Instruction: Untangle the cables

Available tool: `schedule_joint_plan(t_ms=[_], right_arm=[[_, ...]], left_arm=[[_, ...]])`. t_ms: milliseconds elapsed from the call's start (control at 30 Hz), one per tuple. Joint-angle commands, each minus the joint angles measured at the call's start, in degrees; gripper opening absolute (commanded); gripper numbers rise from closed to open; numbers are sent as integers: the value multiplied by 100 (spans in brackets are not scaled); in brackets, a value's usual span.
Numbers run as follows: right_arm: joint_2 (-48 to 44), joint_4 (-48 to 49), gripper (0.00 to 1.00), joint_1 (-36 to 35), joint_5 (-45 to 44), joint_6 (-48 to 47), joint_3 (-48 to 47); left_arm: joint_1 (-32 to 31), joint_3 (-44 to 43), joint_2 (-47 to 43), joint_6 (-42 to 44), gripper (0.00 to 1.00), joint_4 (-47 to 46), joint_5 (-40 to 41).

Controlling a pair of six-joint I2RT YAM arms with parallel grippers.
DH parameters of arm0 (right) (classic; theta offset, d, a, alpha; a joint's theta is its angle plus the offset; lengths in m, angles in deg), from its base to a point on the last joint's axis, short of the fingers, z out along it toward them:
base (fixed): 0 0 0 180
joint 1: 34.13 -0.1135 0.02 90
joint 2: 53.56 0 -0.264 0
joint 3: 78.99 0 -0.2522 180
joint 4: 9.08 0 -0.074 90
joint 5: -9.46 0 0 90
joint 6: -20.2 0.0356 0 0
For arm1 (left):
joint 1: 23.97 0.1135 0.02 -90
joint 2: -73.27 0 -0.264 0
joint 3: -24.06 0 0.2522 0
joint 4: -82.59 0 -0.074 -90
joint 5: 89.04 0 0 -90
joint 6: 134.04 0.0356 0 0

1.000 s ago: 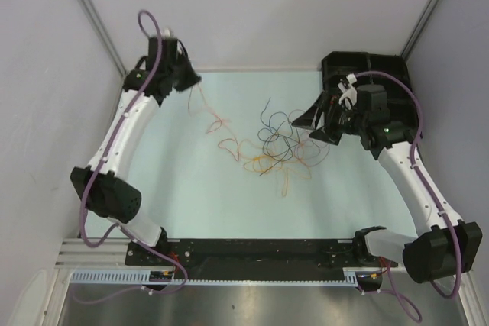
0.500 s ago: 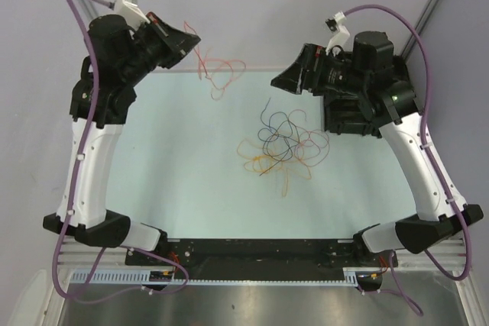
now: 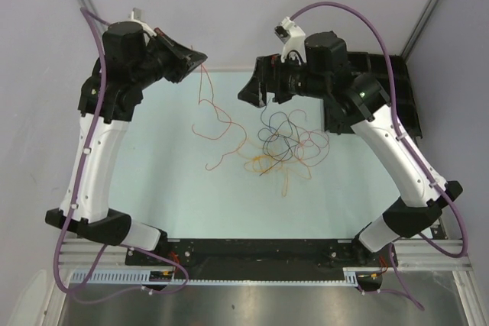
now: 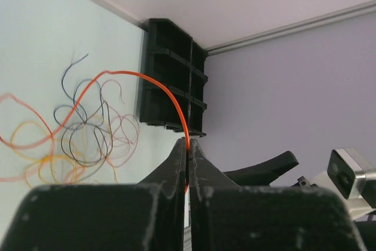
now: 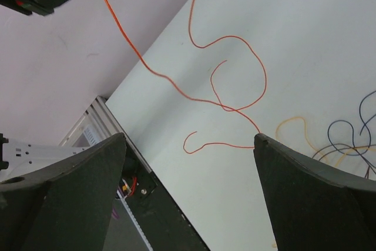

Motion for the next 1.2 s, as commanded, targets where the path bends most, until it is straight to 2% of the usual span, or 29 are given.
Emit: schedule_joint_plan(t_ms=[0, 233, 533, 600, 700, 800, 933, 1067, 1100, 1133, 1167], right_arm=[[212, 104, 94, -431, -508, -165, -534], [748, 210, 89, -871, -710, -279, -981], [1354, 149, 74, -995, -745, -384, -1518], [1460, 122, 64, -1022, -771, -437, -1650], [1636, 52, 60, -1022, -842, -489, -1887], [1777, -1, 47, -1030, -833, -525, -2081], [1874, -19, 23, -1048, -658, -516, -2257], [1900, 78, 17, -1057, -526, -446, -2257], [1926, 69, 7, -1057, -517, -437, -2283], [1944, 43, 0, -1065, -543, -420, -2309], [1953, 34, 0, -1057, -560, -428, -2345]], left_arm=[[-57, 204, -337, -738, 0, 418, 113], [-57, 584, -557, -958, 0, 348, 130], [-57, 601, -566, -958, 0, 374, 95], [-57, 627, -575, -941, 0, 374, 78], [-57, 671, -575, -949, 0, 313, 42], [-57, 689, -566, -941, 0, 277, 25], [-57, 742, -566, -923, 0, 164, 7], [-57, 777, -531, -932, 0, 111, -10], [-57, 777, -531, -932, 0, 93, -36], [-57, 794, -522, -923, 5, 76, -63], [-57, 821, -513, -871, 14, 41, -141]])
